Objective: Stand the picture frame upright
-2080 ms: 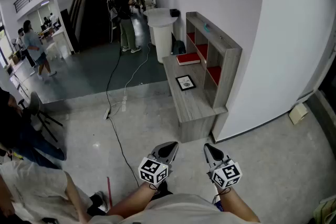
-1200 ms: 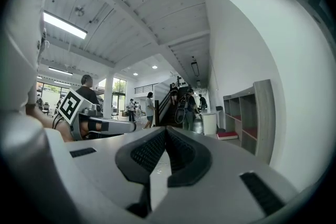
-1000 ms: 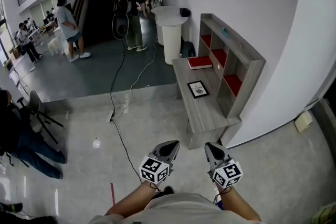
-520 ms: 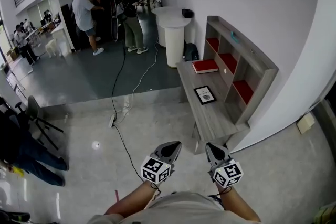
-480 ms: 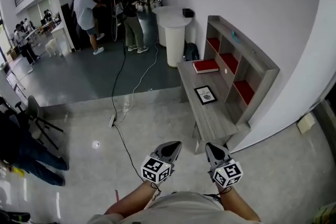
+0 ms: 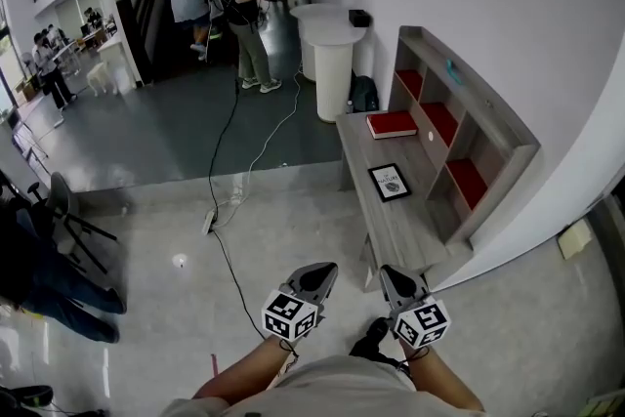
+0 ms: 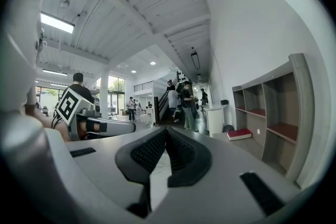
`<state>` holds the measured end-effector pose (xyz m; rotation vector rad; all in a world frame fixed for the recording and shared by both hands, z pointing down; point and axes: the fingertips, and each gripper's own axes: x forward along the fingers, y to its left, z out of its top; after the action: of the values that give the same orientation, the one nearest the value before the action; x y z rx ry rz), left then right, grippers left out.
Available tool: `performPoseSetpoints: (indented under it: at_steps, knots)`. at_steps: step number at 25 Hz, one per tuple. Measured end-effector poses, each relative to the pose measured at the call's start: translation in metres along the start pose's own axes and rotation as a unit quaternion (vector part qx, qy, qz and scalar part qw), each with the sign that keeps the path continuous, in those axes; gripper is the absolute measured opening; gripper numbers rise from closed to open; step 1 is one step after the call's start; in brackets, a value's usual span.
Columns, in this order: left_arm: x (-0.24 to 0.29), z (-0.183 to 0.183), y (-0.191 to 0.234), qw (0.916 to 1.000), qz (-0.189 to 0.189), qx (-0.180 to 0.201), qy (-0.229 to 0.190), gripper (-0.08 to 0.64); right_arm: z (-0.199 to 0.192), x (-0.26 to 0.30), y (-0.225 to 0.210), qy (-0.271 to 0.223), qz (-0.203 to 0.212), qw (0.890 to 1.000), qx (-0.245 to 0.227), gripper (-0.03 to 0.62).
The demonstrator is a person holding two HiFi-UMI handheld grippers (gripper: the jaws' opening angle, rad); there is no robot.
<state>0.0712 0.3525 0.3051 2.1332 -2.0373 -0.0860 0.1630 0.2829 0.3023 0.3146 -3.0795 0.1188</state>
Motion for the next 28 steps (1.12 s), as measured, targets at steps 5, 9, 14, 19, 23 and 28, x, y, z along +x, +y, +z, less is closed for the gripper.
performPoseSetpoints:
  at_steps: [5, 9, 14, 19, 23, 28]
  knots:
    - [0.05, 0.004, 0.028, 0.9999, 0.017, -0.004, 0.002, 0.017, -0.003, 0.041, -0.046, 0.008, 0.021, 1.0, 0.002, 0.02]
    - [0.103, 0.007, 0.047, 0.9996, 0.027, -0.008, 0.003, 0.017, 0.0, 0.068, -0.1, 0.014, 0.029, 0.999, 0.0, 0.02]
    - [0.178, 0.019, 0.058, 0.9994, 0.034, -0.011, 0.003, 0.017, 0.008, 0.093, -0.172, 0.019, 0.036, 0.999, -0.001, 0.02]
    - [0.25, 0.03, 0.057, 0.9994, 0.033, -0.01, 0.001, 0.016, 0.017, 0.105, -0.242, 0.017, 0.035, 0.999, -0.002, 0.02]
    - [0.298, 0.035, 0.057, 0.9994, 0.035, -0.006, 0.002, 0.017, 0.018, 0.116, -0.289, 0.021, 0.037, 0.999, -0.003, 0.02]
    - [0.335, 0.03, 0.068, 0.999, 0.041, -0.007, 0.015, 0.017, 0.013, 0.134, -0.324, 0.027, 0.037, 0.999, 0.004, 0.02]
